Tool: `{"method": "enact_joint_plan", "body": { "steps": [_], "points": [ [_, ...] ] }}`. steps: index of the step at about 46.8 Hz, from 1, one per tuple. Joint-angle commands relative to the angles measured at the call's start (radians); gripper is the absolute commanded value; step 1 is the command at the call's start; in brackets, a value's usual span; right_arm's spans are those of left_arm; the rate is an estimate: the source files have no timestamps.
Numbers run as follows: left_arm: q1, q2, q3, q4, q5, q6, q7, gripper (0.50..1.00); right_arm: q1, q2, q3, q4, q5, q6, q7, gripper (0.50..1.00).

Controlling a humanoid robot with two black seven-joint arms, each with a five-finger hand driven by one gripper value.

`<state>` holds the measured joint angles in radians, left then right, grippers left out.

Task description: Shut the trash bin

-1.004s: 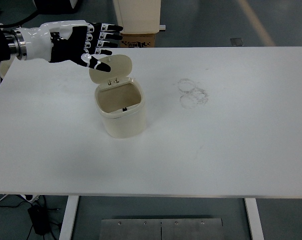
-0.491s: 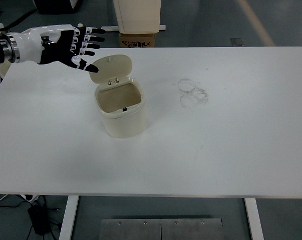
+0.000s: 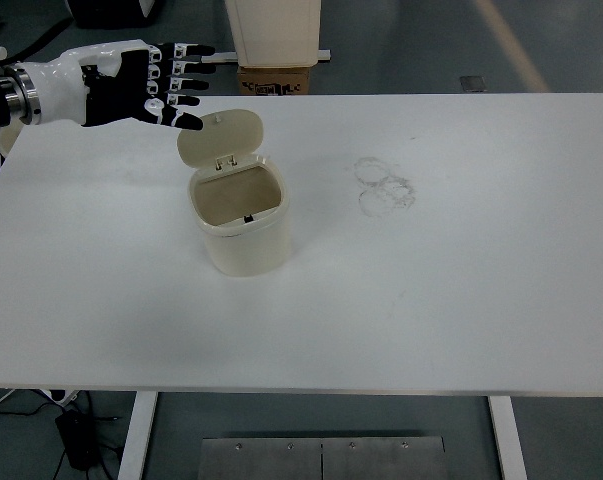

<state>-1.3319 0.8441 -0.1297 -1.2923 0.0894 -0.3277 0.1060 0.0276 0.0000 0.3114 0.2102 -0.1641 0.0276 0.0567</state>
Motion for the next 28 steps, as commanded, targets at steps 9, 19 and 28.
{"method": "enact_joint_plan", "body": {
  "steps": [9,19,28],
  "points": [
    [0.020,-0.019,-0.002,-0.001,-0.011,0.001,0.000,1.000,0.000,0.000,0.000,0.000,0.000,0.000,0.000,0.993],
    [0.020,-0.050,-0.008,-0.022,-0.037,-0.002,-0.002,1.000,0.000,0.000,0.000,0.000,0.000,0.000,0.000,0.993],
    [0.016,-0.048,-0.008,-0.054,-0.040,-0.005,0.000,1.000,0.000,0.000,0.000,0.000,0.000,0.000,0.000,0.993]
  ]
}}
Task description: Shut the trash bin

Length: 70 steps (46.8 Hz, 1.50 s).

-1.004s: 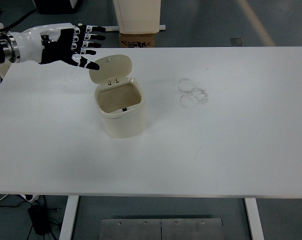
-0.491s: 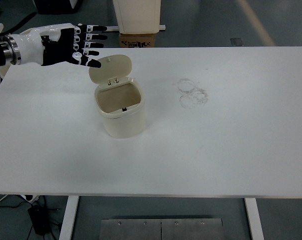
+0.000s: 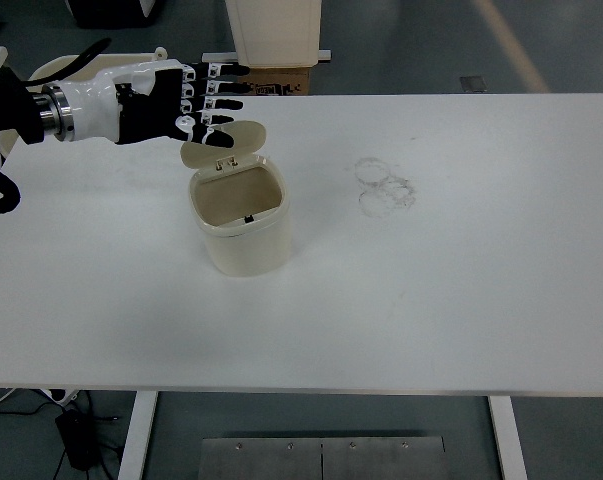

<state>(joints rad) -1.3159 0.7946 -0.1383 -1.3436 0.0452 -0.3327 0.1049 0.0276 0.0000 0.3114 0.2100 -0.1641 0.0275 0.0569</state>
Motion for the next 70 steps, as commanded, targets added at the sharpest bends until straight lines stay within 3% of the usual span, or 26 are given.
{"method": "enact_joint_plan", "body": {
  "steps": [1,25,37,70],
  "points": [
    [-0.002,0.002,0.000,-0.003,0.005,0.000,0.001,1.000,0.000,0.000,0.000,0.000,0.000,0.000,0.000,0.993],
    [0.046,0.006,0.006,-0.028,0.010,-0.006,0.003,1.000,0.000,0.000,0.000,0.000,0.000,0.000,0.000,0.993],
    [0.076,0.003,0.006,-0.097,0.009,-0.003,0.003,1.000,0.000,0.000,0.000,0.000,0.000,0.000,0.000,0.993],
    [0.096,0.000,0.043,-0.097,0.084,0.004,0.012,1.000,0.000,0.000,0.000,0.000,0.000,0.000,0.000,0.993]
  ]
}}
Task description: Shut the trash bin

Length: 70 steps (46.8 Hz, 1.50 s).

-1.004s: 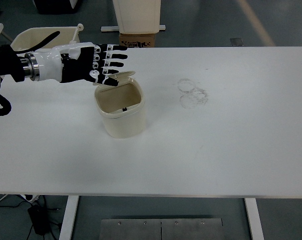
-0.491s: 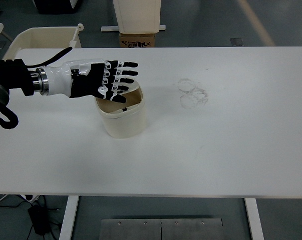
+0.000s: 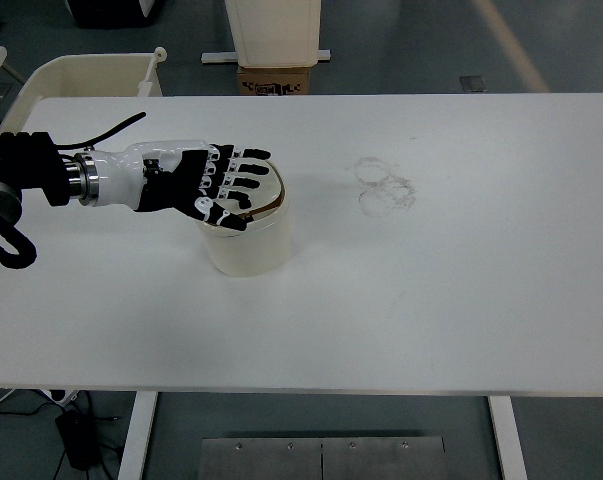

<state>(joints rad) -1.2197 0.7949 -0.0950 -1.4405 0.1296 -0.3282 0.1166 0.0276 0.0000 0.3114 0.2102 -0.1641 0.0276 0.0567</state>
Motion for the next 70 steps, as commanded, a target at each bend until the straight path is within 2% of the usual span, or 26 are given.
{"method": "enact_joint_plan", "body": {
  "steps": [1,23,70],
  "points": [
    [0.000,0.000,0.000,0.000,-0.001,0.000,0.000,1.000,0.000,0.000,0.000,0.000,0.000,0.000,0.000,0.993],
    [0.037,0.000,0.000,-0.001,-0.001,0.000,0.000,1.000,0.000,0.000,0.000,0.000,0.000,0.000,0.000,0.993],
    [0.023,0.009,-0.009,0.002,0.021,0.000,-0.002,1.000,0.000,0.000,0.000,0.000,0.000,0.000,0.000,0.993]
  ]
}}
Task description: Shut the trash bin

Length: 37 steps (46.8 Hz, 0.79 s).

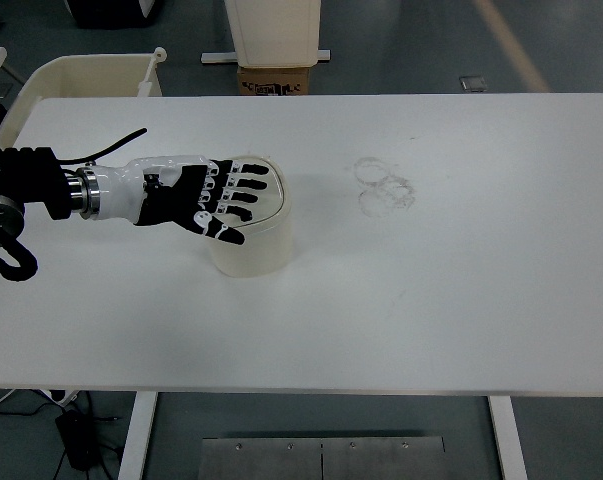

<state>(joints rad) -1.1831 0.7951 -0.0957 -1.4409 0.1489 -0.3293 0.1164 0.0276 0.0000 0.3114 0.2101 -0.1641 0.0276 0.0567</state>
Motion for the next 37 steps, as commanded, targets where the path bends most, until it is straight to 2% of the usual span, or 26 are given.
{"method": "enact_joint_plan", "body": {
  "steps": [1,6,19,24,28,32,37],
  "points": [
    [-0.027,0.010,-0.015,0.004,-0.002,0.001,-0.001,1.000,0.000,0.000,0.000,0.000,0.000,0.000,0.000,0.993],
    [-0.105,0.019,-0.051,0.037,-0.015,-0.005,-0.006,1.000,0.000,0.000,0.000,0.000,0.000,0.000,0.000,0.993],
    [-0.090,0.078,-0.235,0.076,-0.133,-0.004,-0.011,1.000,0.000,0.000,0.000,0.000,0.000,0.000,0.000,0.993],
    [-0.075,0.099,-0.272,0.157,-0.169,-0.013,-0.012,1.000,0.000,0.000,0.000,0.000,0.000,0.000,0.000,0.993],
    [-0.069,0.102,-0.302,0.247,-0.202,-0.051,-0.018,1.000,0.000,0.000,0.000,0.000,0.000,0.000,0.000,0.993],
    [-0.061,0.102,-0.321,0.341,-0.259,-0.076,-0.043,1.000,0.000,0.000,0.000,0.000,0.000,0.000,0.000,0.993],
    [-0.047,0.092,-0.340,0.431,-0.344,-0.074,-0.078,1.000,0.000,0.000,0.000,0.000,0.000,0.000,0.000,0.993]
  ]
}}
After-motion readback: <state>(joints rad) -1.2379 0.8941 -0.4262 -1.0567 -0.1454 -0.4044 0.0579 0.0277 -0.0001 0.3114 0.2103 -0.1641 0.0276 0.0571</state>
